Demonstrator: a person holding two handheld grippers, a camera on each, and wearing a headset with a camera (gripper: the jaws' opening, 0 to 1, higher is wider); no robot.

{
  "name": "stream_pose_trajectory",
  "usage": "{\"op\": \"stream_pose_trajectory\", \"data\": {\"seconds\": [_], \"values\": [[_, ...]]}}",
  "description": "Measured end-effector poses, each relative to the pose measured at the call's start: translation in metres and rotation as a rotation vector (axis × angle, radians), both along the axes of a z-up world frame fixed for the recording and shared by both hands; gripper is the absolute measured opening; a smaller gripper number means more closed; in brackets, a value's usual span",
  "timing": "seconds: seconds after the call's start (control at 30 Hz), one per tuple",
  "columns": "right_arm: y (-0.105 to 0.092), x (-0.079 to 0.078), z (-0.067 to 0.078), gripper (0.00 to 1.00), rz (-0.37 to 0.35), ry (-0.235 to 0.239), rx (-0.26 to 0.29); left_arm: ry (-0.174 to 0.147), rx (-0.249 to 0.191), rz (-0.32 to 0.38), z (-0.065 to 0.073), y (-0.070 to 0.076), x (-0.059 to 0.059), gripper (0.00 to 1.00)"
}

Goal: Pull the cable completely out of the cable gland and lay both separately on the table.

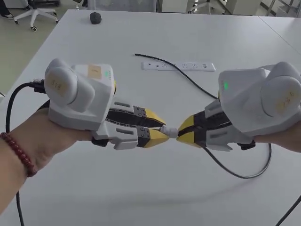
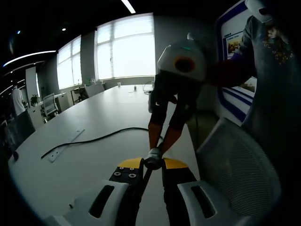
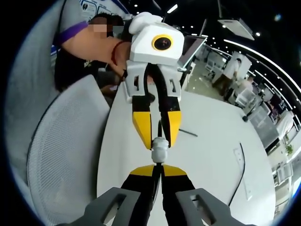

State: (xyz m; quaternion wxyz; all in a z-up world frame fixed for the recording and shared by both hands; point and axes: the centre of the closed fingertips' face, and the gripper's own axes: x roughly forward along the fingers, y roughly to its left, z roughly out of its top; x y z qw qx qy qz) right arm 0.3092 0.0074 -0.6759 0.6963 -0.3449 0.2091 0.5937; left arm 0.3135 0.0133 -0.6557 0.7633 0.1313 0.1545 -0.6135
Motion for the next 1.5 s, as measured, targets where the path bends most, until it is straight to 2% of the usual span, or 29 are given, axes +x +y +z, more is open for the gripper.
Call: {"op": "stream_pose_trajectory", "data": {"seconds": [0.27,0.53,0.6,0.8,1.03,1.23,1.5], "values": [[-0.009,0.004,-0.004,0.0,-0.021,0.007,-0.002,0.0,-0.003,0.009,0.001,0.005,0.004,0.16],[-0.037,0.005,-0.029,0.0,-0.077,0.047,-0.044,-0.003,0.005,0.017,0.0,0.012,0.007,0.16],[-0.044,0.007,-0.035,0.0,-0.088,0.042,-0.059,-0.003,0.0,0.021,0.002,0.012,0.008,0.16],[-0.06,0.011,-0.05,0.0,-0.141,0.082,-0.073,-0.006,0.001,0.023,0.003,0.013,0.01,0.16],[-0.069,0.012,-0.058,0.0,-0.162,0.095,-0.072,-0.006,0.002,0.025,0.003,0.013,0.01,0.16],[-0.079,0.013,-0.07,0.0,-0.179,0.114,-0.093,-0.01,-0.005,0.034,0.007,0.015,0.012,0.16],[-0.082,0.011,-0.074,0.0,-0.185,0.123,-0.11,-0.01,-0.002,0.031,0.006,0.014,0.01,0.16]]}}
